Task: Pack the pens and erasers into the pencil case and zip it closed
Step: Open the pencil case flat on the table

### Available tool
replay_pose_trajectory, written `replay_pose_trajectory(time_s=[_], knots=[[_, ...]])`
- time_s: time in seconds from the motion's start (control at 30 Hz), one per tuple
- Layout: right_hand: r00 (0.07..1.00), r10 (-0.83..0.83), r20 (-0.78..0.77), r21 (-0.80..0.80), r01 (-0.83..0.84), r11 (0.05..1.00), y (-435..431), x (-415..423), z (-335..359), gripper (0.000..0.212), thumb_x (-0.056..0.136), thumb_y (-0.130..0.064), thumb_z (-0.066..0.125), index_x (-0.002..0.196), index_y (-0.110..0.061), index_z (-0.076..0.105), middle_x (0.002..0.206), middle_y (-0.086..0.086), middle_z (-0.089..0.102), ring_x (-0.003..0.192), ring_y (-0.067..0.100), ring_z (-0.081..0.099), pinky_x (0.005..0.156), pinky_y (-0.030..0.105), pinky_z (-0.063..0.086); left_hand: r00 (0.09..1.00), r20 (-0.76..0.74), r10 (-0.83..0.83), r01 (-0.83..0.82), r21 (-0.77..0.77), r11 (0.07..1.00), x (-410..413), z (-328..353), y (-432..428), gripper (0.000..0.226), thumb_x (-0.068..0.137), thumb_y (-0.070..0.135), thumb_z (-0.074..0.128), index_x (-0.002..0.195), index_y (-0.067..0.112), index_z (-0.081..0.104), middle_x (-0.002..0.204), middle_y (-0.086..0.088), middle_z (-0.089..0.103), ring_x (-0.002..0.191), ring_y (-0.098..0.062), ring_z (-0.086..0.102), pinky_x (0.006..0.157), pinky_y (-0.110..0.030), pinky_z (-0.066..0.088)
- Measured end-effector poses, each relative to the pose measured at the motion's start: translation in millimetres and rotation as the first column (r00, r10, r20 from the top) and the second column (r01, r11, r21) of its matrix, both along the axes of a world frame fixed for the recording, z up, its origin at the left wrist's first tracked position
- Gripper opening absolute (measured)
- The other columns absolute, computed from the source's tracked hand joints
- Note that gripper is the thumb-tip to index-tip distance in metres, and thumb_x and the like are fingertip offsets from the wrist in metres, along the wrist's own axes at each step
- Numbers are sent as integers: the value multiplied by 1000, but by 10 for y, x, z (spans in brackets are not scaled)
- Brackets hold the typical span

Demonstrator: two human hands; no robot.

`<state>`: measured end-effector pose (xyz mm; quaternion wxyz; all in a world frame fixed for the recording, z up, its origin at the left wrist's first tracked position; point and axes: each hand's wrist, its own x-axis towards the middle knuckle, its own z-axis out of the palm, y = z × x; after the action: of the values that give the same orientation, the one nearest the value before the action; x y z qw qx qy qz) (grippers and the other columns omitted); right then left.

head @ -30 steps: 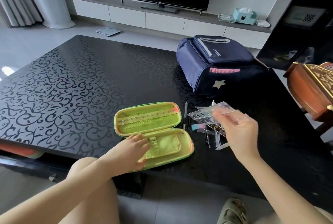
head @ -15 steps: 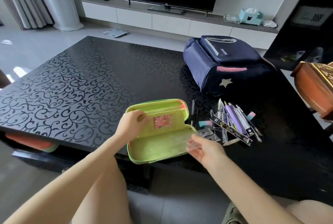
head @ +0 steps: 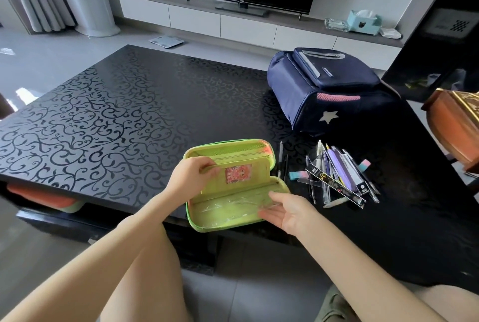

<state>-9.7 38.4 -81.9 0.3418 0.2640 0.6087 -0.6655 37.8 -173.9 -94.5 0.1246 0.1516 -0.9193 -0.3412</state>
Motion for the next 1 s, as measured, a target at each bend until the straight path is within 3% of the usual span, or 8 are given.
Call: replay_pose_trajectory(time_s=[0.1,0.17,0.27,0.53,0.67,0.83,0.9,1.0], knots=[[999,44,15,-17,-44,999,83,13,100,20,92,10,42,111,7,46,87,29,59,75,37,63,60,44,57,1000,6,-3,3,6,1000,5,0,3,17,86,30,63,91,16,70,76,6,63,67,-12,52,57,-23,37],[997,81,3,17,-81,997,200,7,182,20,92,11,40,111,9,46,85,31,61,69,36,64,49,39,57,1000,21,-4,4,0,1000,5,7,-7,18,85,31,63,92,16,70,80,4,66,74,-17,57,64,-26,40],[999,52,-1,1,-52,999,385,-28,274,17,92,10,43,107,14,48,83,31,63,55,32,68,42,34,56,999,33,-8,8,10,1000,-8,20,-11,17,85,31,63,92,17,71,81,6,65,78,-17,58,67,-26,40],[992,-114,-51,23,115,993,-19,-16,-48,15,86,5,59,100,4,54,90,23,63,70,31,66,55,39,57,998,51,-24,23,20,1000,13,56,1,15,83,31,65,90,19,72,81,10,64,81,-13,59,71,-24,41],[976,160,-147,233,-123,965,-88,29,-74,25,85,-16,68,97,5,61,78,16,68,57,21,66,44,28,54,999,43,-30,29,28,999,30,62,12,17,84,30,65,94,17,71,85,8,65,83,-14,60,72,-26,42],[761,649,-3,449,-579,681,216,18,99,45,91,-43,54,74,-3,63,50,7,64,32,8,47,33,16,31,999,38,-24,22,55,998,6,50,90,16,87,26,62,97,16,69,87,4,65,81,-17,58,68,-27,41],[708,697,-114,727,-419,545,375,-120,59,39,91,-36,53,67,-7,64,51,3,63,37,10,49,37,19,32,999,47,-24,21,60,998,-8,25,96,16,87,27,61,98,17,69,87,5,65,76,-15,57,64,-27,42],[498,849,-178,982,139,125,597,-372,-16,29,92,-36,53,83,-12,66,75,1,66,67,17,57,54,25,38,998,54,-17,14,55,998,-17,10,107,16,86,29,61,98,20,68,85,2,68,76,-23,61,69,-32,48]])
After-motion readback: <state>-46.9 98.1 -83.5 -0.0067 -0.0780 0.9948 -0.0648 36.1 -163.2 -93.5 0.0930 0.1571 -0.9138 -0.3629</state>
